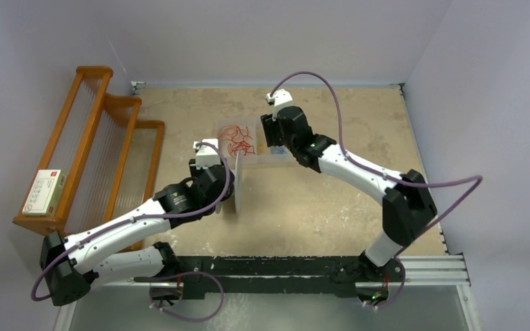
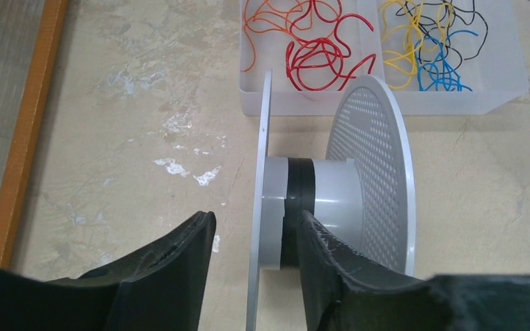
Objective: Wrap the cables
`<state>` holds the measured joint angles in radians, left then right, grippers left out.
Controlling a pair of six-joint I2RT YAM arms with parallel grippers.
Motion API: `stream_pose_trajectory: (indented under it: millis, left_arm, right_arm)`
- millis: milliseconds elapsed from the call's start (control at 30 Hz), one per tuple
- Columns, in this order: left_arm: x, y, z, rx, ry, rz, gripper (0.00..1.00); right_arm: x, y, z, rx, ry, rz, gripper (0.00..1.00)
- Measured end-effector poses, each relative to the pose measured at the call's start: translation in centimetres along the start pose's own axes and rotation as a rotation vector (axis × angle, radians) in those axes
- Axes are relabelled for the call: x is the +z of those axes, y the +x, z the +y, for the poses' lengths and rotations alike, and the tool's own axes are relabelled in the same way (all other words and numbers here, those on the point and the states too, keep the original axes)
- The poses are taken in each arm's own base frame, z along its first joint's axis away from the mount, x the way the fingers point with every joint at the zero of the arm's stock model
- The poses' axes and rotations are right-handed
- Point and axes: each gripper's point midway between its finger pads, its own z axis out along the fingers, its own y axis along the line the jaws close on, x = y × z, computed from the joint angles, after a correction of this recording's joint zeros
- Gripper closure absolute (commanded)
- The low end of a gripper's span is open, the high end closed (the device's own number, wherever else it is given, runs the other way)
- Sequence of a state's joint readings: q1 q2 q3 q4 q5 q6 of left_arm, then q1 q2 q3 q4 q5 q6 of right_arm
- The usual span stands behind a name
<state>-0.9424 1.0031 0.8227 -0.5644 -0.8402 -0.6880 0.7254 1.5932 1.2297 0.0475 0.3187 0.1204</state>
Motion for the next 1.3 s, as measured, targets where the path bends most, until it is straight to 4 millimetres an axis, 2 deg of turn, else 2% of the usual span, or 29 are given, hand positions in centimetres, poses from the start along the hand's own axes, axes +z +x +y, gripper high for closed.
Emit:
stream_pose_trajectory:
  millis: [167, 400, 533, 633, 833, 967, 1067, 1200, 1267, 1300]
  left_arm:
    - [-0.7, -1.1, 0.0, -0.002, 0.006, 0.000, 0.36]
    - [-3.4, -6.1, 0.0, -0.078, 0.065, -0.071, 0.34]
    - [-4.4, -7.4, 0.4, -0.096, 0.088, -0.094, 0.33]
    - [-4.6, -7.2, 0.4, -0.089, 0.100, -0.084, 0.33]
    - [-4.4, -5.6, -0.4, -0.042, 0.132, -0.017, 0.33]
    - [-4.6, -4.7, -0.8, -0.034, 0.160, 0.022, 0.33]
    - [-4.6, -3.9, -0.8, -0.031, 0.164, 0.051, 0.33]
    - [-4.8, -2.8, -0.3, -0.028, 0.161, 0.082, 0.33]
    - [-4.9, -2.8, -0.2, -0.035, 0.164, 0.085, 0.33]
    - [-5.0, -2.8, -0.1, -0.038, 0.165, 0.085, 0.33]
  right_arm:
    - [4.1, 1.5, -0.1, -0.009, -0.010, 0.068, 0.44]
    - [8.2, 4.5, 0.4, -0.041, -0.066, 0.170, 0.51]
    - [9.5, 5.9, 0.7, -0.059, -0.101, 0.210, 0.52]
    - [10.4, 6.2, 1.1, -0.071, -0.123, 0.221, 0.52]
    - [12.3, 6.2, 1.2, -0.100, -0.134, 0.222, 0.53]
    - [13.3, 6.4, 1.1, -0.125, -0.134, 0.228, 0.59]
    - [13.9, 6.6, 1.0, -0.136, -0.134, 0.232, 0.68]
    - [14.3, 7.6, 0.9, -0.143, -0.144, 0.254, 0.87]
    - [14.4, 7.8, 0.8, -0.146, -0.151, 0.258, 1.00]
    - [14.4, 7.9, 0.8, -0.148, -0.154, 0.259, 1.00]
